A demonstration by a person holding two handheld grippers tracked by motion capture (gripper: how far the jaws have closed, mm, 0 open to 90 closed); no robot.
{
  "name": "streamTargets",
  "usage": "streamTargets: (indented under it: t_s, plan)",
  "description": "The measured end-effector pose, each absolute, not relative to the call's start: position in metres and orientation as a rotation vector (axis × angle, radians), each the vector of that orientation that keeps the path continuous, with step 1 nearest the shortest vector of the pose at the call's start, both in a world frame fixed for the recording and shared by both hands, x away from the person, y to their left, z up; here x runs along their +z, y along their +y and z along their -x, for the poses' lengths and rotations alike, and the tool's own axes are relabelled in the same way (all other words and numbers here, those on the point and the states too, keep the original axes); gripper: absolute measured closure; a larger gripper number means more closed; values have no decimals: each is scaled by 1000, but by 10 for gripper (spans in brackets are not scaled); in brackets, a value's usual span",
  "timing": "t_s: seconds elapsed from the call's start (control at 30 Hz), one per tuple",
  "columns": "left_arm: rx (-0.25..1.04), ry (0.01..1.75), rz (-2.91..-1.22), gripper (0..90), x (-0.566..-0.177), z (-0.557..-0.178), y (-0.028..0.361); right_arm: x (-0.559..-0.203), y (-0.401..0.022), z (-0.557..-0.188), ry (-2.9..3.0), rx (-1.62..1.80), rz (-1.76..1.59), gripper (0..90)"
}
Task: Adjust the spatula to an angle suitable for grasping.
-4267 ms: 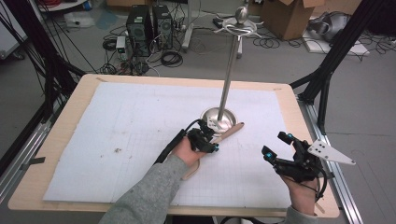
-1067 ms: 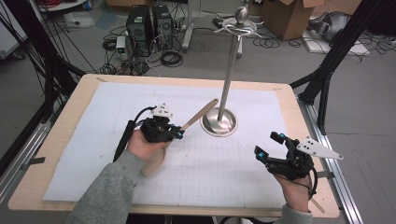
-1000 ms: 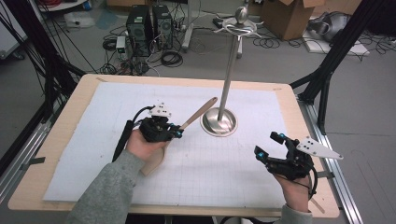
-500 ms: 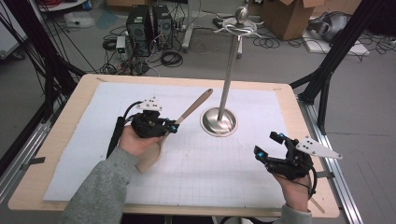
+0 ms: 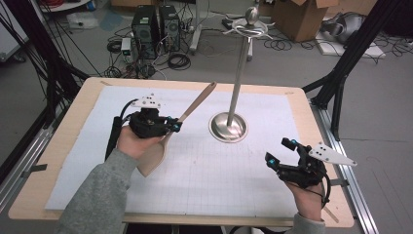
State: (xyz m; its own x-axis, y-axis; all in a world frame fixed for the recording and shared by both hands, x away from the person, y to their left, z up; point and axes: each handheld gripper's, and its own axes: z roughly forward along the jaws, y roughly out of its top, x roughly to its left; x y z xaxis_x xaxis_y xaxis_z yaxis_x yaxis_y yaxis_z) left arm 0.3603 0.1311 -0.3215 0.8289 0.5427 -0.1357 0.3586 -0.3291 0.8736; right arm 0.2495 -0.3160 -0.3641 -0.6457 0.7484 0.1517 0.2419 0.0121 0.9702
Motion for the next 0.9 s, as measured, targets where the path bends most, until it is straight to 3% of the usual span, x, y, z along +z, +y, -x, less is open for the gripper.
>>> streamTargets:
  t_s: [0.9]
  plan:
    - [198,626,-1875,782,-289,-369,142,-372,-317,-256,1917,1649,-1036,142]
